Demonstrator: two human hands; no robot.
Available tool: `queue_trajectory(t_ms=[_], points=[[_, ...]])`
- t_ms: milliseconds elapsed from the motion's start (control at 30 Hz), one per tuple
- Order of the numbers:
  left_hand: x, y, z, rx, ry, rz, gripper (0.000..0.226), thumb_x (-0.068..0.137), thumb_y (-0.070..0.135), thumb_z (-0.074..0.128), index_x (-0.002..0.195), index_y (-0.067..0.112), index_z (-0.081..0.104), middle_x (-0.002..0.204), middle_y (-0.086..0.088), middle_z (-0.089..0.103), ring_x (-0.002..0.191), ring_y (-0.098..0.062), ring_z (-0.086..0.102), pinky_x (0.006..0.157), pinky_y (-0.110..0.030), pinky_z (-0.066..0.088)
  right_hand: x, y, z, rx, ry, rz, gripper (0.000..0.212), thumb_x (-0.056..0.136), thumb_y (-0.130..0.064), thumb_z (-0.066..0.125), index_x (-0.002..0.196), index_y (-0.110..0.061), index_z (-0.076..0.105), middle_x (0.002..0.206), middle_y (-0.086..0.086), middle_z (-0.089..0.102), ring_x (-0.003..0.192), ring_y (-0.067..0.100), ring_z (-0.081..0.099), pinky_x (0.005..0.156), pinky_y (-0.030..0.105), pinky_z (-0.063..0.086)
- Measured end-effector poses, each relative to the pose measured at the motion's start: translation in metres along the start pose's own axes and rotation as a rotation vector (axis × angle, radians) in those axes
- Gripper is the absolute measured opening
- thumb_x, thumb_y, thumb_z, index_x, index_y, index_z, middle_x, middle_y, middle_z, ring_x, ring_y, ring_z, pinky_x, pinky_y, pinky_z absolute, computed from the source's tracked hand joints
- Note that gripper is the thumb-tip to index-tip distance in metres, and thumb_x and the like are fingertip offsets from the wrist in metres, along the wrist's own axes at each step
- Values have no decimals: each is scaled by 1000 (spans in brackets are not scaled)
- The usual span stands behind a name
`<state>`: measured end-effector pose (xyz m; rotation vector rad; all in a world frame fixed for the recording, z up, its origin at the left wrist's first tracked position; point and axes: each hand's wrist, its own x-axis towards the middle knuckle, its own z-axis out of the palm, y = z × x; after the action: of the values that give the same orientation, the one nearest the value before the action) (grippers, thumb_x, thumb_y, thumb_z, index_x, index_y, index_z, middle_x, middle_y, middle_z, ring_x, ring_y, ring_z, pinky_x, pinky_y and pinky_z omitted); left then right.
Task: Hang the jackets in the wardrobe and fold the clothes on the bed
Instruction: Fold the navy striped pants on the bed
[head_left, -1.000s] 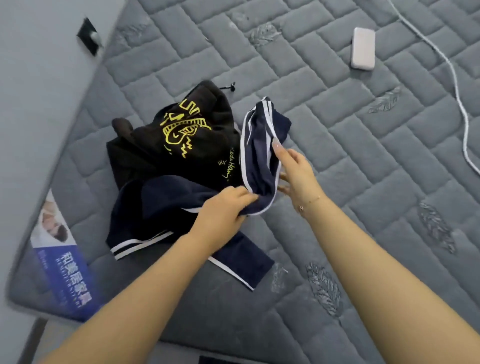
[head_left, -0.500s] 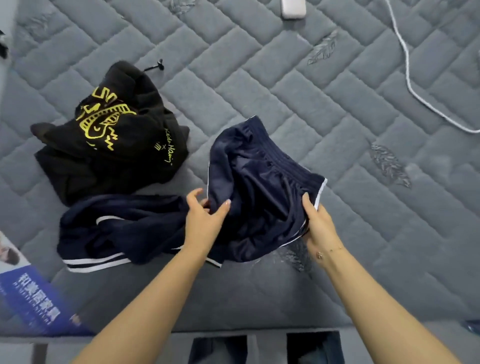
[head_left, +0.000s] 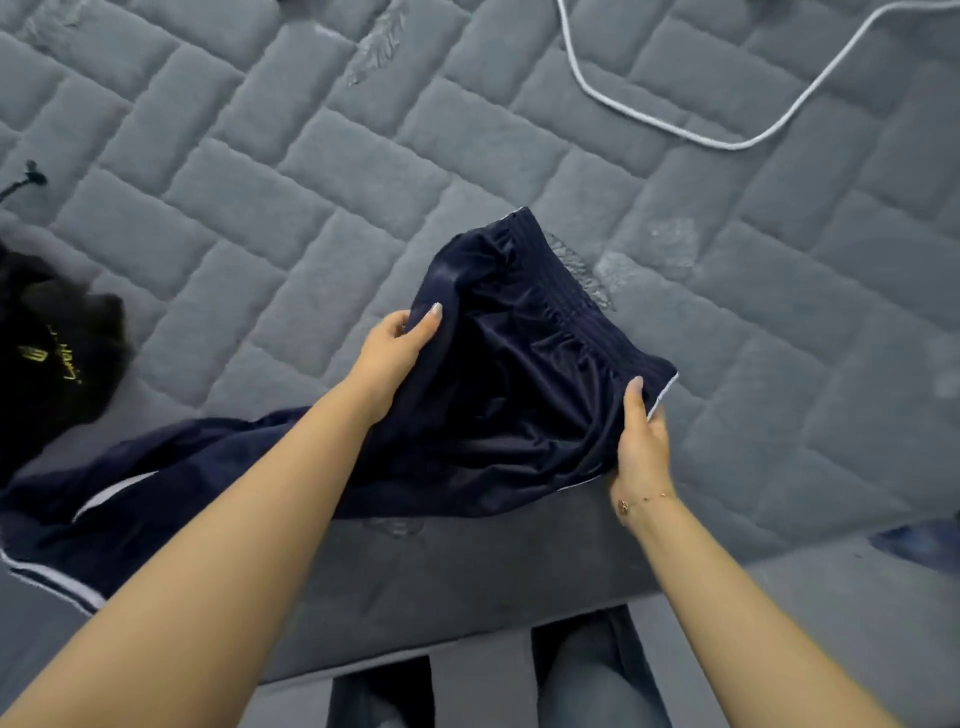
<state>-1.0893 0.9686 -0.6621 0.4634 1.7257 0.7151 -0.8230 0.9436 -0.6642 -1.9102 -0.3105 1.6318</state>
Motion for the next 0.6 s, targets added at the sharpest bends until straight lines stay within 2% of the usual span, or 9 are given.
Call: queue_trajectory(t_ms=[33, 100, 167, 233, 333, 433, 500, 600], points=[[0, 0, 11, -3, 8, 25, 34, 87, 55, 64, 99, 22, 66, 92, 6, 74, 85, -14, 70, 72, -30, 58, 7, -6, -11, 8, 25, -5, 79, 85, -69, 52, 151, -33, 26, 152, -8, 37, 137, 16, 39, 115, 46, 32], [4, 6, 62, -16, -24, 51, 22, 94, 43, 61, 96, 21, 63, 90, 3, 72, 85, -16, 68, 74, -32, 57, 31, -27, -53, 26, 73, -33, 71, 90, -65, 48, 151, -37, 23, 151, -11, 35, 138, 15, 37, 116, 44, 31], [5, 15, 110, -20, -70, 42, 16, 96, 37, 59, 96, 21, 62, 90, 2, 71, 83, -16, 68, 77, -35, 56, 52, -46, -93, 45, 111, -53, 64, 92, -62, 47, 148, -37, 27, 148, -13, 38, 137, 15, 37, 115, 41, 31], [4, 23, 151, -30, -112, 39, 13, 98, 34, 58, 96, 21, 60, 88, 4, 71, 79, -12, 67, 73, -32, 56, 70, -60, -126, 80, 140, -65, 55, 95, -57, 48, 144, -35, 36, 146, -12, 43, 134, 14, 42, 115, 43, 32], [4, 36, 198, -37, -192, 27, 12, 99, 32, 56, 103, 22, 61, 95, 3, 72, 83, -11, 69, 72, -29, 55, 85, -73, -164, 150, 184, -70, 39, 96, -48, 52, 132, -32, 51, 136, -9, 55, 128, 14, 50, 112, 44, 37], [-3, 47, 230, -42, -317, -55, 25, 98, 38, 55, 114, 21, 63, 103, 2, 74, 88, -10, 70, 71, -25, 57, 89, -79, -190, 185, 200, -62, 15, 97, -40, 56, 110, -35, 61, 122, -9, 64, 117, 13, 58, 107, 43, 44], [-8, 52, 245, 4, -325, -84, 27, 97, 39, 57, 113, 19, 65, 101, -1, 74, 87, -14, 70, 72, -27, 59, 89, -80, -201, 232, 205, -44, 11, 97, -37, 57, 106, -34, 62, 118, -9, 66, 113, 12, 61, 104, 42, 47], [-10, 65, 274, 58, -270, -57, 18, 99, 34, 55, 105, 22, 66, 94, 0, 75, 83, -16, 70, 67, -28, 59, 92, -87, -221, 307, 203, -44, 7, 97, -34, 57, 101, -37, 62, 111, -11, 66, 105, 9, 62, 98, 38, 51]])
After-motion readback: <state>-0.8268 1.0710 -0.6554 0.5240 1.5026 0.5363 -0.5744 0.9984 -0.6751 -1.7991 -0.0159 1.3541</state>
